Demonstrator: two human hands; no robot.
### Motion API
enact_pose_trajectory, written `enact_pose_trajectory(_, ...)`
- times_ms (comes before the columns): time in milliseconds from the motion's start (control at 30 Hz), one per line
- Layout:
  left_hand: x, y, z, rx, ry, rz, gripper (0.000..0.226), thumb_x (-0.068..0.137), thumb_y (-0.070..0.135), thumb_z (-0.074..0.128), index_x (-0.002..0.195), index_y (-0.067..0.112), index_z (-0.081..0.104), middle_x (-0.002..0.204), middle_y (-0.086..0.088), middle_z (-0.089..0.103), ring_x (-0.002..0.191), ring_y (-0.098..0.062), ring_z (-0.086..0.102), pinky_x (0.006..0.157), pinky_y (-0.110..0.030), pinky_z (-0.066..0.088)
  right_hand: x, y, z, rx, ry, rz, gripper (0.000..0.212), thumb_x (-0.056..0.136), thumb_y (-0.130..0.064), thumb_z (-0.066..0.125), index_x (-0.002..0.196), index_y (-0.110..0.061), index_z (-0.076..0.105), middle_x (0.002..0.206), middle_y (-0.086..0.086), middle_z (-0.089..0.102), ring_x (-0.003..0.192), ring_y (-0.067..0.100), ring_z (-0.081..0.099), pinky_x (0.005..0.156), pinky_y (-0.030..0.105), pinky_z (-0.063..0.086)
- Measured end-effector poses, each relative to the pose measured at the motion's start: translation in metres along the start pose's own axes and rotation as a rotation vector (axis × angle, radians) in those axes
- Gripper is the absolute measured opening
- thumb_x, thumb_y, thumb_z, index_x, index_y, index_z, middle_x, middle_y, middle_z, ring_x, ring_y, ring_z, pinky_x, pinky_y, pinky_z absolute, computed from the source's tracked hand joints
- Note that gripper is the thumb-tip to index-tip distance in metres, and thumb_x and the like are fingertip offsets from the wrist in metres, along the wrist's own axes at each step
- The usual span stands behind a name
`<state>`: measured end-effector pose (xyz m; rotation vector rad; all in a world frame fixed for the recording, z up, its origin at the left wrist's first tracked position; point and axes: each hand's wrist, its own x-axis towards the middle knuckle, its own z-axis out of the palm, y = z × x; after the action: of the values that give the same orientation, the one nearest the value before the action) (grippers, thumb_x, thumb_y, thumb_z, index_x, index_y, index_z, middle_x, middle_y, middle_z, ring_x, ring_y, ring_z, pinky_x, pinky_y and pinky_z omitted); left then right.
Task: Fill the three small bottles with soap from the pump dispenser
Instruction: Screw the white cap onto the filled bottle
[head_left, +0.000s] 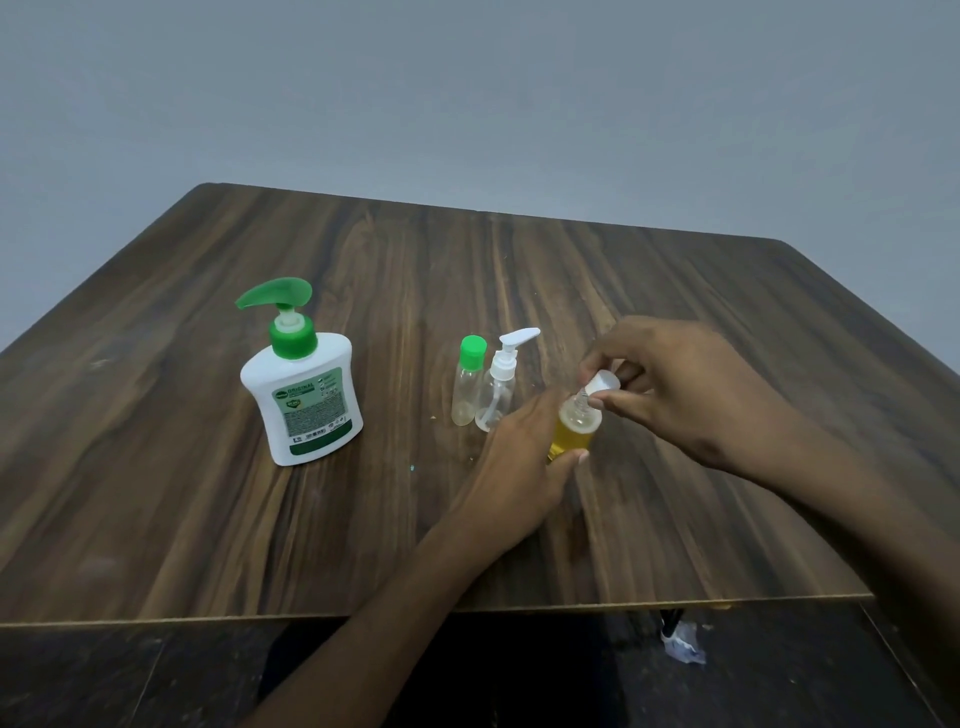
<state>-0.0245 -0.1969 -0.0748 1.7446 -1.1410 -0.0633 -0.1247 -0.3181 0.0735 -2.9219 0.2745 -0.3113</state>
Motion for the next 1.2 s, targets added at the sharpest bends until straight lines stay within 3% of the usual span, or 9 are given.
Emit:
enact_pose_trajectory(200,0.001,0.000,-0.001,-0.071,0.003,-0.032,0.053,0.092,0.016,0.083,0.141,0.019,0.061,0.126,0.007,0.073,0.115,-0.005,0.067,0.101,-0.024,0.052,0.008,0.000,0.008,-0.082,-0.092,-0.057,0.016,0.092,-0.017,0.074,0.103,-0.030,0.073,0.101,-0.016,0.068,0.088,0.001,0.061,0.072,0.014,0.045)
enact_pose_trajectory(333,0.002,0.000,-0.003,-0.092,0.015,-0.033,0.050,0.090,0.012,0.083,0.136,0.019,0.065,0.118,0.022,0.068,0.107,0.016,0.062,0.094,-0.005,0.043,0.013,0.002,0.012,-0.199,-0.104,-0.116,0.013,0.094,-0.025,0.073,0.107,-0.027,0.071,0.101,-0.011,0.069,0.086,0.002,0.058,0.066,0.009,0.035)
enact_pose_trajectory(567,0.003,0.001,-0.003,-0.099,0.028,-0.068,0.046,0.088,0.012,0.085,0.131,0.021,0.068,0.114,0.024,0.066,0.102,0.026,0.057,0.091,0.000,0.042,0.013,-0.007,0.014,-0.314,-0.124,-0.072,0.029,0.103,-0.046,0.052,0.095,-0.019,0.060,0.094,-0.002,0.068,0.082,0.017,0.064,0.061,0.028,0.040)
enact_pose_trajectory(667,0.003,0.001,-0.003,-0.140,0.033,-0.098,0.043,0.083,0.010,0.089,0.121,0.022,0.071,0.109,0.026,0.071,0.101,0.018,0.064,0.093,-0.009,0.051,0.009,-0.016,0.019,-0.492,-0.097,-0.030,0.042,0.104,-0.059,0.039,0.086,-0.022,0.042,0.088,-0.002,0.058,0.070,0.020,0.046,0.052,0.031,0.025)
enact_pose_trajectory(767,0.004,0.000,-0.004,-0.240,0.040,-0.183,0.046,0.079,0.007,0.092,0.116,0.023,0.071,0.106,0.018,0.078,0.103,0.005,0.073,0.096,-0.023,0.060,0.011,-0.020,0.018,-0.593,-0.072,0.039,0.053,0.100,-0.067,0.025,0.074,-0.022,0.032,0.071,-0.006,0.039,0.064,0.018,0.042,0.056,0.032,0.031)
enact_pose_trajectory(900,0.006,-0.002,-0.002,-0.304,0.052,-0.250,0.052,0.076,0.006,0.095,0.115,0.030,0.069,0.109,0.012,0.080,0.104,0.001,0.076,0.098,-0.032,0.063,0.016,-0.006,0.019,-0.651,-0.009,-0.003,0.065,0.096,-0.053,0.067,0.066,-0.028,0.015,0.059,-0.010,0.021,0.047,0.007,0.016,0.044,0.026,0.018)
enact_pose_trajectory(1000,0.006,-0.004,-0.002,-0.264,0.050,-0.241,0.048,0.078,0.010,0.094,0.112,0.032,0.069,0.109,0.013,0.079,0.105,-0.002,0.075,0.098,-0.034,0.063,0.007,0.000,0.023,-0.435,-0.019,-0.028,0.040,0.100,-0.066,0.050,0.088,-0.028,0.043,0.073,-0.008,0.053,0.056,0.011,0.042,0.049,0.033,0.040)
enact_pose_trajectory(1033,0.005,-0.004,-0.002,-0.276,0.047,-0.230,0.044,0.078,0.008,0.093,0.110,0.029,0.070,0.107,0.012,0.079,0.105,-0.004,0.075,0.097,-0.036,0.063,0.003,0.001,0.023,-0.335,-0.033,-0.021,0.046,0.098,-0.074,0.041,0.101,-0.028,0.044,0.078,-0.008,0.059,0.062,0.013,0.051,0.054,0.035,0.045)
enact_pose_trajectory(1200,0.005,-0.003,-0.004,-0.354,0.015,-0.229,0.037,0.078,-0.001,0.089,0.106,0.018,0.073,0.104,0.011,0.081,0.100,-0.007,0.078,0.095,-0.039,0.064,-0.014,-0.008,0.002,-0.476,-0.200,0.098,0.065,0.090,-0.082,0.027,0.097,-0.023,0.054,0.075,-0.008,0.045,0.068,0.015,0.047,0.061,0.033,0.039)
